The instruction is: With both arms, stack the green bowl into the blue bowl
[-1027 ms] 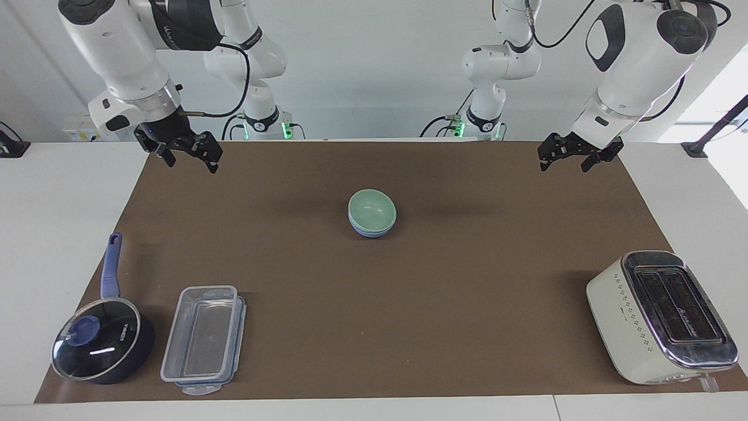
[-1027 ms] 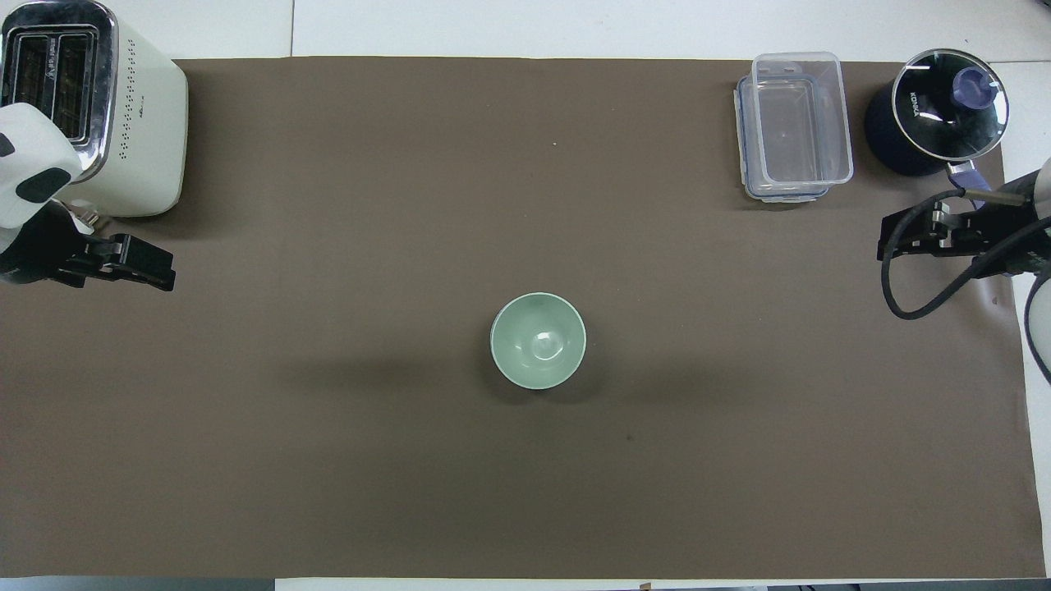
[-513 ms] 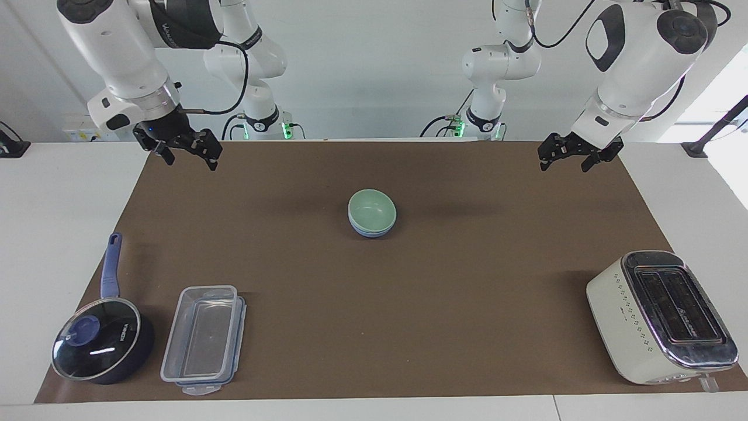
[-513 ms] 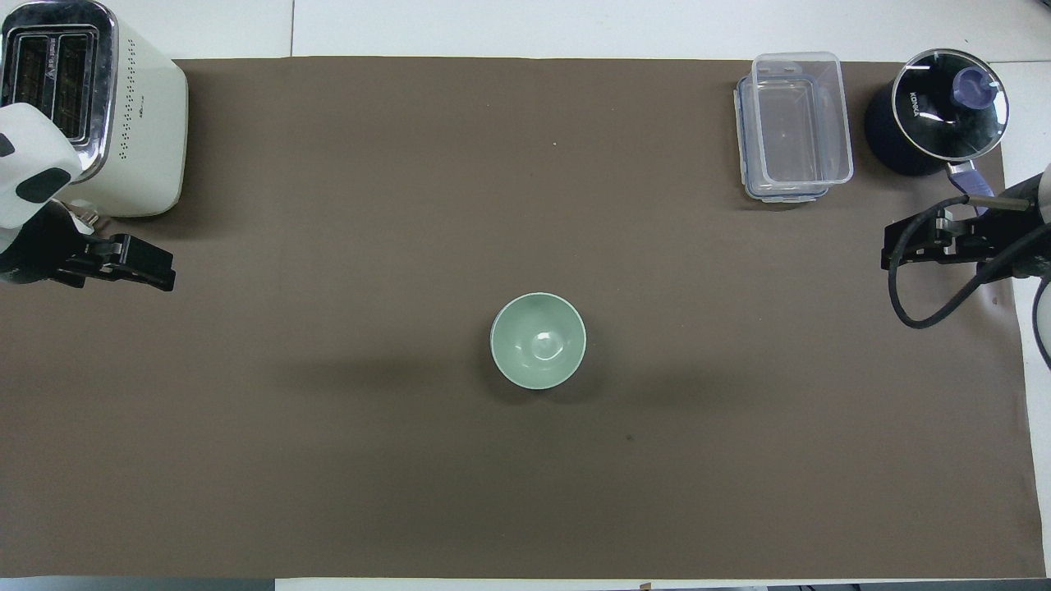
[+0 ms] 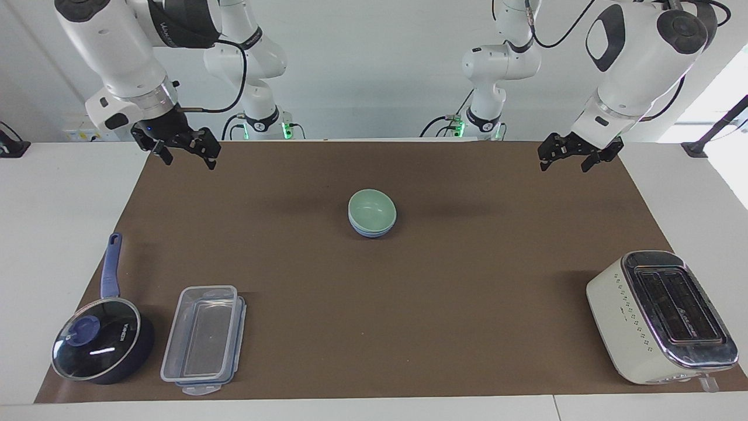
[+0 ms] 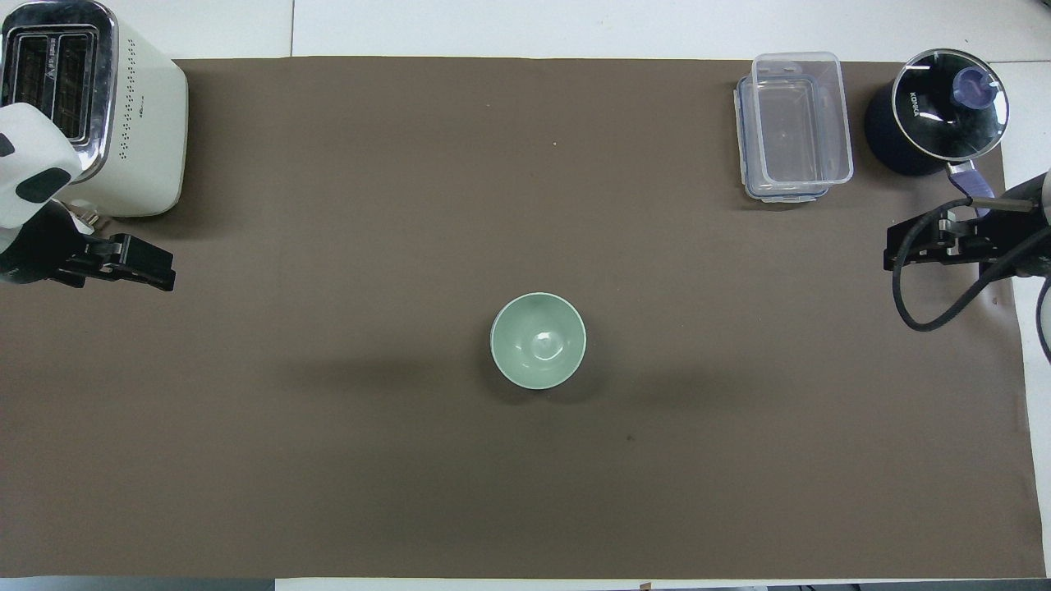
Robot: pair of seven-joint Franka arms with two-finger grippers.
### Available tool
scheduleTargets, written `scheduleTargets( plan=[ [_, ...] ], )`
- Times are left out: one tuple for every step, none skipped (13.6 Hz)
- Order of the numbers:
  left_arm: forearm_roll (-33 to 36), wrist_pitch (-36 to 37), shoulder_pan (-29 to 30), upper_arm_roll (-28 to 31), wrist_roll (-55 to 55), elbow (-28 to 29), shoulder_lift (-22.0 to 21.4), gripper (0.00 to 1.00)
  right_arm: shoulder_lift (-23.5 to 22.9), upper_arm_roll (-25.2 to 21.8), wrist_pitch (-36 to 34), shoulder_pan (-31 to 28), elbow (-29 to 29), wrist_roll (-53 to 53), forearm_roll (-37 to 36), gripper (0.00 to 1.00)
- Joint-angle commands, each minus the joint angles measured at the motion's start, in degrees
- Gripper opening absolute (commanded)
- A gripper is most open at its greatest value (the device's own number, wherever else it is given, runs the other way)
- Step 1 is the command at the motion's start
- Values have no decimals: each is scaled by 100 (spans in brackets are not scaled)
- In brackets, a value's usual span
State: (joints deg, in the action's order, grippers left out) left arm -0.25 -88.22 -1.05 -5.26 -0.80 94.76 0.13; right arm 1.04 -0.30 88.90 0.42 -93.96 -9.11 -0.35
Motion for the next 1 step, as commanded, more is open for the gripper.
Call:
scheduleTargets(
  plan=[
    [130, -11, 43, -19, -25, 51, -101, 100, 54, 39, -83, -68, -17, 172, -123, 100]
  ],
)
